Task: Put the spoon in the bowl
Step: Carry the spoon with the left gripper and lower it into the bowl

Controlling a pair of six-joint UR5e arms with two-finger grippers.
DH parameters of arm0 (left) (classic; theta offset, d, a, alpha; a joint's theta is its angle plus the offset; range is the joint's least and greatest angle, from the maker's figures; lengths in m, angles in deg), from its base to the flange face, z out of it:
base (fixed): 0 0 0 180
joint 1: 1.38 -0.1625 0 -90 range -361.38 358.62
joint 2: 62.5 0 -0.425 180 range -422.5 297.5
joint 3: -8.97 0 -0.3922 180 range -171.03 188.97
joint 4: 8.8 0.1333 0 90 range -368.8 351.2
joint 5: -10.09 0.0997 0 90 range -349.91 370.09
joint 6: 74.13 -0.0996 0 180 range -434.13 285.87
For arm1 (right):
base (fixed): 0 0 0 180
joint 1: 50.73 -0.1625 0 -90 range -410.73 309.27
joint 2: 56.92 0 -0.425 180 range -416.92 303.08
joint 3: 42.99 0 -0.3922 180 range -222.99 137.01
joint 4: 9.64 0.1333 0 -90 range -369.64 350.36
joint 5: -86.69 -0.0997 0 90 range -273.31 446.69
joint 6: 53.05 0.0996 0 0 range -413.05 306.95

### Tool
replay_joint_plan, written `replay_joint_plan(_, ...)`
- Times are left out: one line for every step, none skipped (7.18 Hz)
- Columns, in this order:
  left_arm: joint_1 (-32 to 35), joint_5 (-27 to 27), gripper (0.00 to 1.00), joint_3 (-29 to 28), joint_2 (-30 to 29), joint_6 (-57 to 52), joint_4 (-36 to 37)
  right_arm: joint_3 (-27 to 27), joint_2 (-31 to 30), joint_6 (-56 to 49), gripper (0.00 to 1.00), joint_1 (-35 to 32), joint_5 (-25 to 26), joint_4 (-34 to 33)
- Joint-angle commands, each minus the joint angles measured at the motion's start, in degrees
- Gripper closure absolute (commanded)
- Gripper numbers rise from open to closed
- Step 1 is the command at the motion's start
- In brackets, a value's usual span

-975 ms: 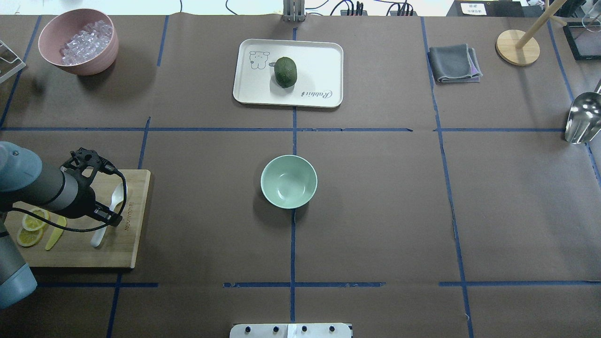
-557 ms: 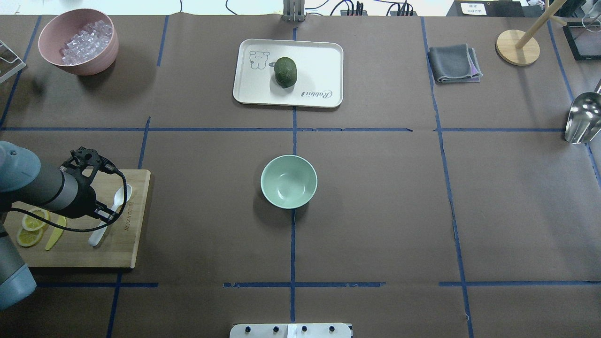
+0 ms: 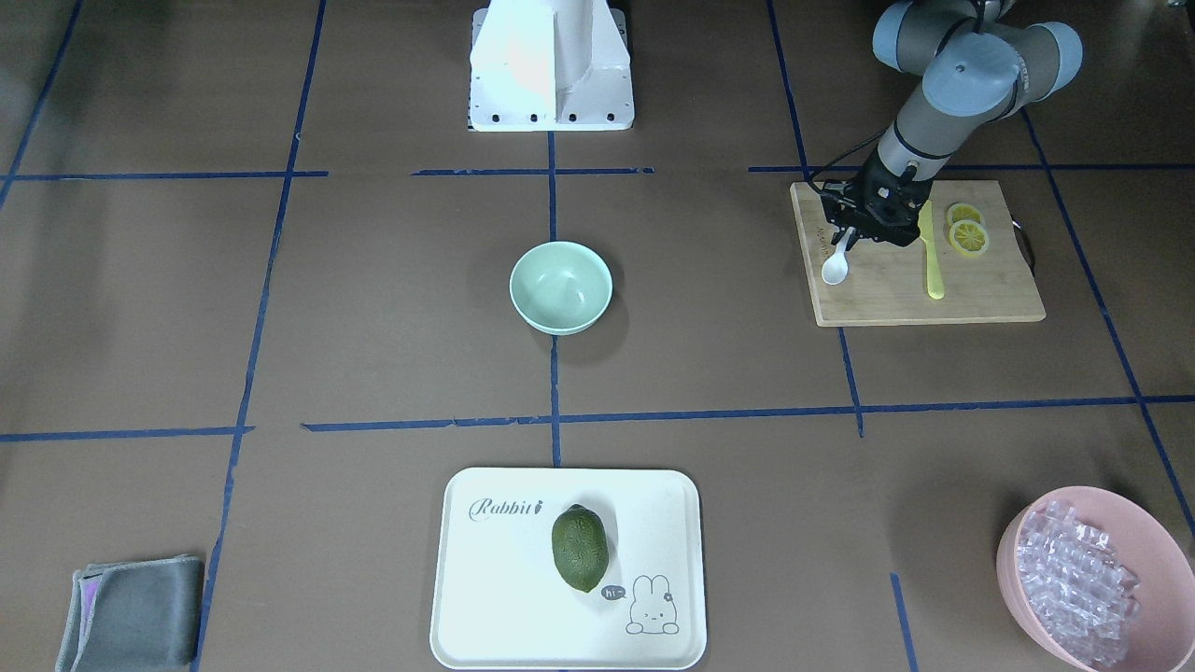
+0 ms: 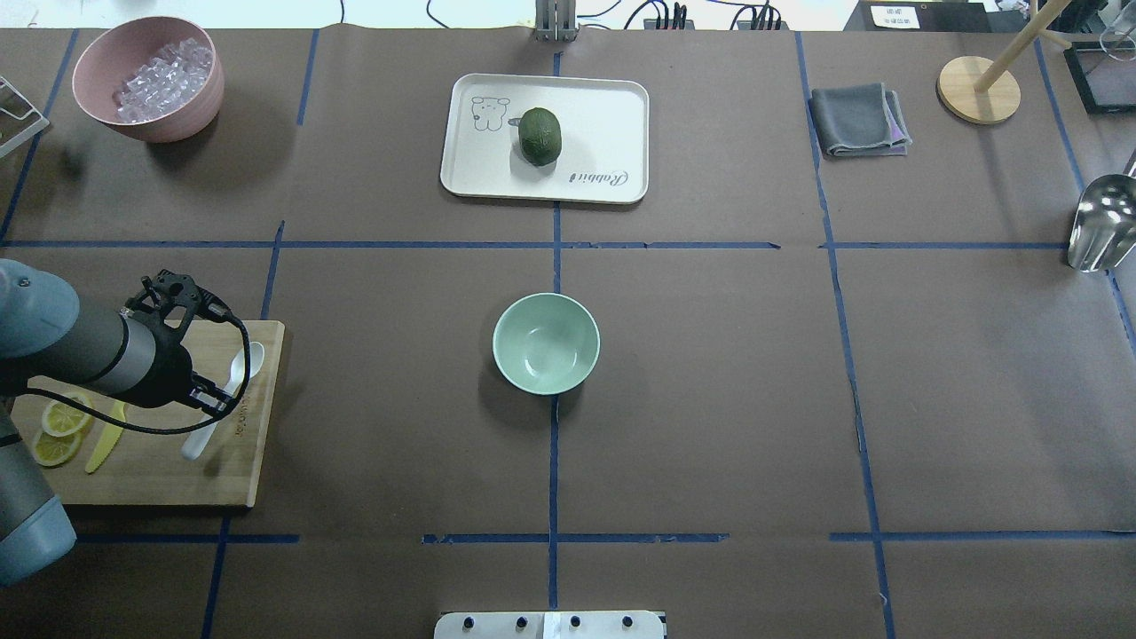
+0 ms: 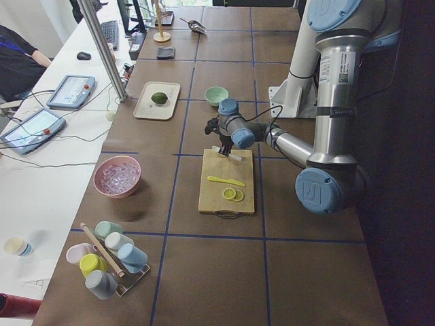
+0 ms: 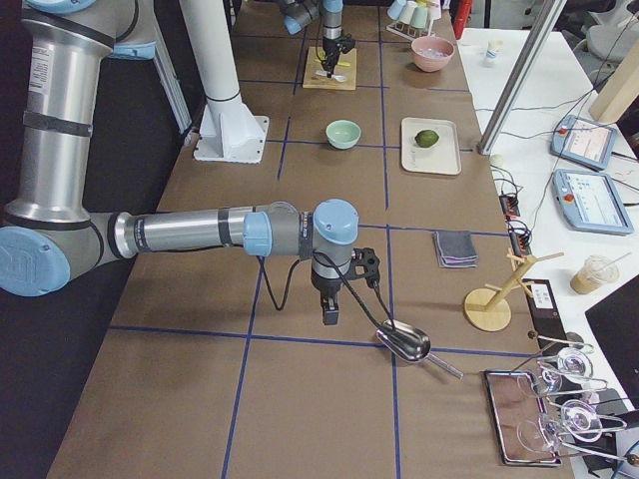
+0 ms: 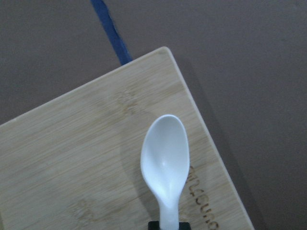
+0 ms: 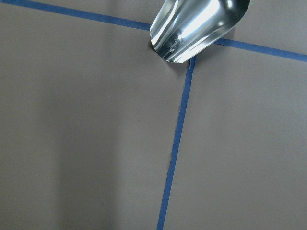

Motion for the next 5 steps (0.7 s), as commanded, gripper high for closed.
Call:
replay_joint_plan(0.0,-0.2,1.0,0.3,-7.5,3.7,5.5,0.0,0.0,0.0,0.0,0.0,0.0,0.0)
replay_joint_plan(-0.2,-0.3,1.0,-0.2,-14.9,7.0,12.3,0.0,0.0,0.0,0.0,0.0,0.0,0.0)
replay_joint_plan(-0.4,-0.3,1.0,-0.7,-22.0,10.5,19.4,0.1,0.0,0.0,0.0,0.0,0.0,0.0)
replay_joint_plan(-2.1,-0.3,1.0,-2.1,-27.1,16.3,22.0,0.2,0.0,0.0,0.0,0.0,0.1,0.0)
replay_joint_plan(-4.4,-0.1,1.0,-6.3,-32.8,22.0,21.9,0.2,0.1,0.0,0.0,0.0,0.0,0.0)
